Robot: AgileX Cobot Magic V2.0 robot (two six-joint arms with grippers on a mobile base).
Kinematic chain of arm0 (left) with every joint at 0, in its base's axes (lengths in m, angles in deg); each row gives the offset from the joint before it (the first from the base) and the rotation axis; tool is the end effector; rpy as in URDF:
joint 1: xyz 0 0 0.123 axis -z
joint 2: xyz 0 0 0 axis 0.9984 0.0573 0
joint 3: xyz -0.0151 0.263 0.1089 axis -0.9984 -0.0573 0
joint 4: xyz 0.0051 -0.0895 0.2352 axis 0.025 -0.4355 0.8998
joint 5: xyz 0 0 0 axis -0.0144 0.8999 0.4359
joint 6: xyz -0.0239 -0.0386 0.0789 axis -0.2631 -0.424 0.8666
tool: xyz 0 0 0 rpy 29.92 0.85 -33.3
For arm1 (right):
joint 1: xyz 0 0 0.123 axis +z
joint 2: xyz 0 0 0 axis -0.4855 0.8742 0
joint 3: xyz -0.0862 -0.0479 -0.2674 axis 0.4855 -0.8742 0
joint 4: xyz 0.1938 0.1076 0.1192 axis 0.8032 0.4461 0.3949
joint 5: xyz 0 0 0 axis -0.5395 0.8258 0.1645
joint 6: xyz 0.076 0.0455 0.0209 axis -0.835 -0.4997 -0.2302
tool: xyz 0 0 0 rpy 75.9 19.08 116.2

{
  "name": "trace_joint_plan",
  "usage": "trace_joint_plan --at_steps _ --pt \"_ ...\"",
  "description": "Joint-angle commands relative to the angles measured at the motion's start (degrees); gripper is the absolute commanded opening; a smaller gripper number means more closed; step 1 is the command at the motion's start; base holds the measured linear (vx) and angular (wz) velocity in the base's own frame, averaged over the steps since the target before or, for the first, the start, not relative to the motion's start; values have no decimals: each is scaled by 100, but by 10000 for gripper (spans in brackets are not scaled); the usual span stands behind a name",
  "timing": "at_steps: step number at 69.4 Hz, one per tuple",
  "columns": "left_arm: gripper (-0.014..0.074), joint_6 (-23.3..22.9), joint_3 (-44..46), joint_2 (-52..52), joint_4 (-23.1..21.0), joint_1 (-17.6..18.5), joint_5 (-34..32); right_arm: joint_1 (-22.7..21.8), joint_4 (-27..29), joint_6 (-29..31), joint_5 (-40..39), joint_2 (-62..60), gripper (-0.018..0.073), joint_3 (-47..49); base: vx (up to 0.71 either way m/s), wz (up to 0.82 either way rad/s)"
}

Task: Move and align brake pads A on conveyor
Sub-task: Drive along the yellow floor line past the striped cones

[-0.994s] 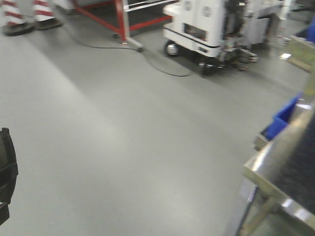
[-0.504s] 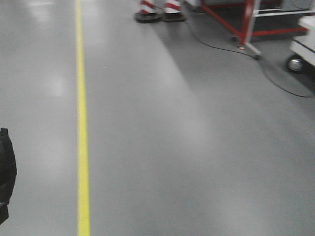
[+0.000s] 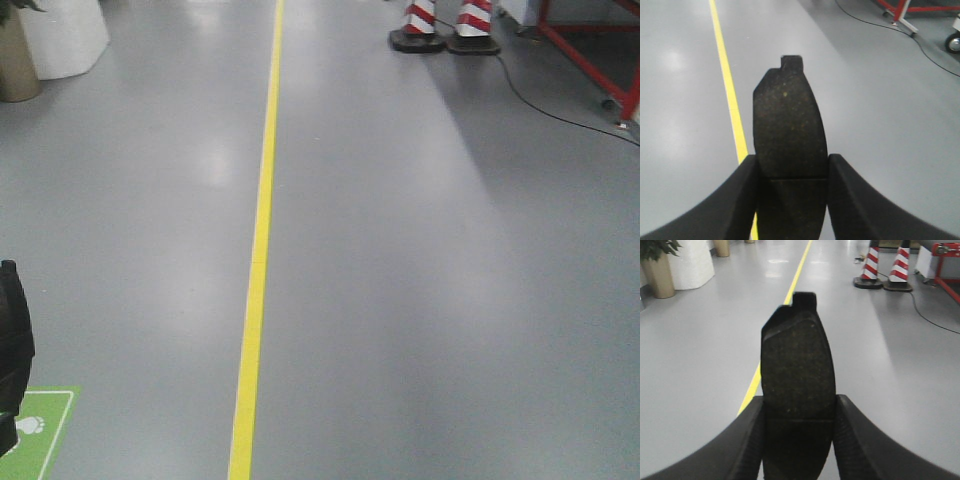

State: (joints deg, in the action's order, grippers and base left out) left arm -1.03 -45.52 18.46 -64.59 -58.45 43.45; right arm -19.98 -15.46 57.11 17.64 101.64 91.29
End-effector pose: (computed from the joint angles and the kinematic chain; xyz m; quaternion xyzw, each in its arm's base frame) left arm 0.1104 -0.0410 0.2949 0.0793 0.8362 -0.1090 0.5316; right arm 0.0849 0.0097 0.3278 -0.0570 0.7898 0.0263 0.6101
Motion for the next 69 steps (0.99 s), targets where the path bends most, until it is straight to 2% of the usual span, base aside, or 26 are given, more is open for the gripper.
trace_joint_plan --at_steps 1,29,69 --pt "-6 -49 166 7 99 21 -498 -44 -61 49 -576 30 -4 160 28 34" --pt "-6 -49 166 7 99 21 -498 -44 -61 49 -568 30 -4 160 41 17" --pt "-6 -49 166 7 99 21 -498 -44 -61 49 -575 30 -4 160 61 0"
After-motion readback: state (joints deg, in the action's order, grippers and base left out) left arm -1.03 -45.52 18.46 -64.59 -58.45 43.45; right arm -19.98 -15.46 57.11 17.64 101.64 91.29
